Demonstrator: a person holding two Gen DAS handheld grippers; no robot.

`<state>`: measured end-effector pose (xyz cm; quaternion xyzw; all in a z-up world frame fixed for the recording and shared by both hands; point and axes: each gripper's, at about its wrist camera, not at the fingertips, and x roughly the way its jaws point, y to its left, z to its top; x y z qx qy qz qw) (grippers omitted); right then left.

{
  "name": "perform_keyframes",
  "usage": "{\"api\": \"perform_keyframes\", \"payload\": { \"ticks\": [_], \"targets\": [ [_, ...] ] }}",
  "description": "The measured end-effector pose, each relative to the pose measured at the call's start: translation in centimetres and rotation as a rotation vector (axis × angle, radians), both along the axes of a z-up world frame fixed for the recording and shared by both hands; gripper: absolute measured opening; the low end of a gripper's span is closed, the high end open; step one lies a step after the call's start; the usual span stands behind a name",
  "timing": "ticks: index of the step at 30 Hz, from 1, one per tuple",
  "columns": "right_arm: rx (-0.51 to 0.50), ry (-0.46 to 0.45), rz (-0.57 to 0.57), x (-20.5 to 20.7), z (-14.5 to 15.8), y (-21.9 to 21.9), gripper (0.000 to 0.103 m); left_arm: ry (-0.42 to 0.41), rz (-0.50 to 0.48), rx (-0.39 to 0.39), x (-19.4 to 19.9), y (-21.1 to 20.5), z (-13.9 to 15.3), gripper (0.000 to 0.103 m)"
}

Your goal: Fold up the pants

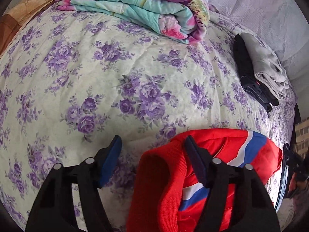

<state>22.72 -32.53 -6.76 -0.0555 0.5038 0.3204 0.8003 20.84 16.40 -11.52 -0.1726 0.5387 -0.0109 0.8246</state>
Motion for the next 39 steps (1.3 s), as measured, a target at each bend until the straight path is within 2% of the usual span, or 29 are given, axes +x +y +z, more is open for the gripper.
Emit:
{"api": "perform_keyframes", "payload": {
  "ticks": [2, 3, 7, 10, 13, 17, 22, 23, 24, 25, 26, 27, 34, 39],
  "targets": [
    [-0.015, 0.012, 0.044, 2.0, -1.0, 0.5, 0.064, -0.003, -0.047, 0.028, 0.2, -0.7, 0.0, 0.051],
    [-0.018, 0.018, 0.058, 2.6, -1.4, 0.7, 0.064, -0.008, -0.074, 0.027, 0.3, -1.0, 0.1, 0.043],
    [-0.017, 0.044, 0.119, 4.7, -2.7, 1.5, 0.064, -0.013, -0.169, 0.048, 0.3, -1.4, 0.5, 0.035],
    [-0.039, 0.067, 0.173, 6.2, -3.6, 2.3, 0.064, -0.007, -0.198, 0.015, 0.2, -0.8, 0.8, 0.024],
    [-0.060, 0.087, 0.233, 7.4, -4.2, 3.2, 0.062, -0.007, -0.204, -0.013, 0.1, -0.5, 1.2, 0.018],
    [-0.061, 0.131, 0.324, 8.4, -5.0, 4.4, 0.051, 0.002, -0.199, -0.034, 0.3, -0.3, 1.3, 0.017],
    [-0.078, 0.165, 0.377, 9.1, -6.4, 5.2, 0.047, 0.025, -0.182, -0.041, 0.6, -0.1, 0.8, 0.017],
    [-0.074, 0.171, 0.379, 9.1, -6.6, 5.2, 0.042, 0.028, -0.180, -0.041, 0.7, -0.1, 0.7, 0.017],
    [-0.067, 0.175, 0.381, 9.0, -6.6, 5.3, 0.032, 0.030, -0.178, -0.042, 0.8, -0.1, 0.7, 0.017],
    [-0.064, 0.177, 0.389, 8.8, -6.5, 5.4, 0.026, 0.031, -0.178, -0.041, 0.7, -0.1, 0.7, 0.017],
    [-0.066, 0.170, 0.401, 8.4, -6.2, 5.7, 0.014, 0.030, -0.180, -0.038, 0.7, -0.2, 0.8, 0.017],
    [-0.077, 0.150, 0.408, 7.8, -5.7, 5.9, 0.009, 0.026, -0.184, -0.034, 0.7, -0.2, 0.9, 0.017],
    [-0.066, 0.017, 0.324, 3.4, -0.5, 5.4, 0.007, -0.049, -0.211, -0.031, -0.6, -0.3, 3.7, 0.014],
    [-0.078, -0.086, 0.308, -2.5, 3.6, 5.3, 0.007, -0.132, -0.240, -0.037, -3.1, -0.2, 6.6, 0.013]
  ]
}}
